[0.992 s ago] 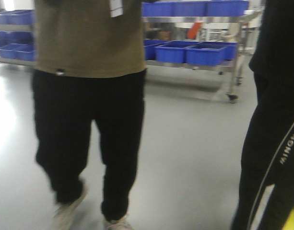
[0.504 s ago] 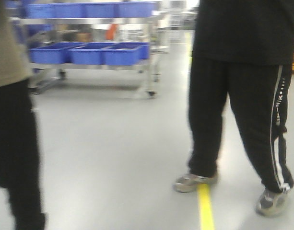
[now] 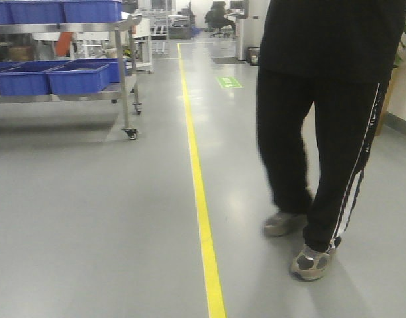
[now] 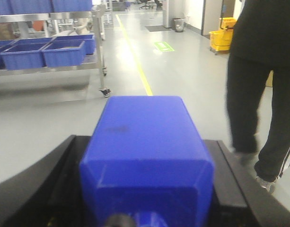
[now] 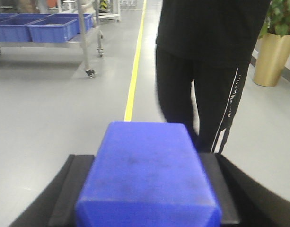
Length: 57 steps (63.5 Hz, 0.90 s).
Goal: Pick and sort blue part to right shelf
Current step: 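Drive the base down the aisle holding both bottles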
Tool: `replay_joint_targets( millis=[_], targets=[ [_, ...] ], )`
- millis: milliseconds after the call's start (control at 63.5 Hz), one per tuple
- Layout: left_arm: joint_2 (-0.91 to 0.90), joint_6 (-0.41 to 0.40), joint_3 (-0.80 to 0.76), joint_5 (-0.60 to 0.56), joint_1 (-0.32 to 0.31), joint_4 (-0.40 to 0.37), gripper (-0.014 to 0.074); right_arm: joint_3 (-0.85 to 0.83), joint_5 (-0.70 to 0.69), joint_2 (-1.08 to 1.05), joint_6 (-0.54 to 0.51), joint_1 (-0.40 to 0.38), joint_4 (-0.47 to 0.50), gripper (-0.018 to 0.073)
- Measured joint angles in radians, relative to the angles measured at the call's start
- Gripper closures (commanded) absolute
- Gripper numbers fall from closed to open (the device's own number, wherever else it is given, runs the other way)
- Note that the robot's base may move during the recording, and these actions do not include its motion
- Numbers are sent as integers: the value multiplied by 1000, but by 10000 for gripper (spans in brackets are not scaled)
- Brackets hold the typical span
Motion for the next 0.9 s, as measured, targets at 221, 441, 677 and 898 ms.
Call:
replay_joint_targets(
  millis=[221, 441, 677, 898],
  targets=[
    [0, 0, 0, 0, 0, 0, 208, 0, 0, 0, 0, 0, 0, 137],
    [0, 0, 0, 0, 0, 0, 208, 0, 0, 0, 0, 0, 0, 137],
    [0, 0, 0, 0, 0, 0, 207, 0, 0, 0, 0, 0, 0, 137],
    [0, 0, 0, 0, 0, 0, 208, 0, 0, 0, 0, 0, 0, 137]
  ],
)
